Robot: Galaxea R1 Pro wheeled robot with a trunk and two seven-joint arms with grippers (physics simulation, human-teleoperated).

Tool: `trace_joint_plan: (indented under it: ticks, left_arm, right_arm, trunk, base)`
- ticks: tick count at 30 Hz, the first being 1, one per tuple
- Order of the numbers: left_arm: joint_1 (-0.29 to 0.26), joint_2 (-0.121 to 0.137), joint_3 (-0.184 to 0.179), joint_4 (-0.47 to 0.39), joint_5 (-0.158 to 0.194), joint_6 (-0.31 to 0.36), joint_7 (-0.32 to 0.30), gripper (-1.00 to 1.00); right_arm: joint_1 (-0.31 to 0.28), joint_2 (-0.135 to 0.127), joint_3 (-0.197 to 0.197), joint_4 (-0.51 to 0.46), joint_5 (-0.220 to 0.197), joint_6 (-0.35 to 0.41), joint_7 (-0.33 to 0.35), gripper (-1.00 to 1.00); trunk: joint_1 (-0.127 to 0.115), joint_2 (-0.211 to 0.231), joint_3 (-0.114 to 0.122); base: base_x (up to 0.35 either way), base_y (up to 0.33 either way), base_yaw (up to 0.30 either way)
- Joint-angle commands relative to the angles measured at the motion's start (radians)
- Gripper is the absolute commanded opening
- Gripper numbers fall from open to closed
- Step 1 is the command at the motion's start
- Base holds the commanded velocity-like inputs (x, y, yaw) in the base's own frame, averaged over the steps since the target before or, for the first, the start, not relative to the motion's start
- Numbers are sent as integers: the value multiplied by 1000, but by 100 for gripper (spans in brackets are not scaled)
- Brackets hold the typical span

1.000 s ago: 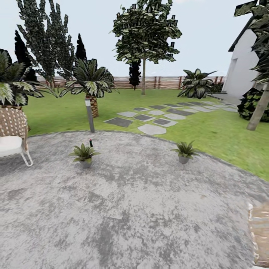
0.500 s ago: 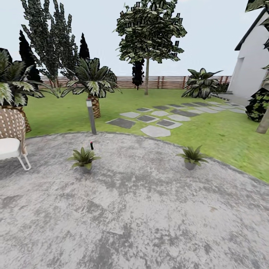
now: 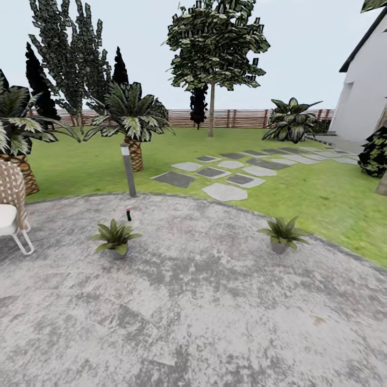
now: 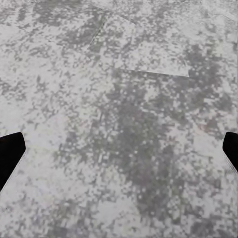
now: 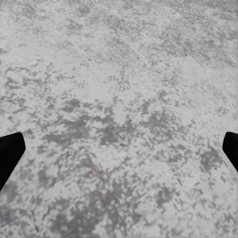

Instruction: Pick up the pesticide atomizer in the garden and spray insectifuge to fully cover both potted plants in the garden.

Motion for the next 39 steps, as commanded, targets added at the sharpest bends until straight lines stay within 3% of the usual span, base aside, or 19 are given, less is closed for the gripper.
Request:
trace_joint_plan:
  ticks: [1,39]
  left_arm:
    - [-1,1,-3,1,0,-3,0,100]
    - [-1,1,-3,1,0,-3,0,100]
  right_arm:
    - [-1,1,0,0,10,-1,-8,100]
    - [-1,1,-1,1,10,-2,-7,100]
  trunk:
    - [0,0,-1]
    - [0,0,-1]
  base:
    - [340,0,0]
    - [340,0,0]
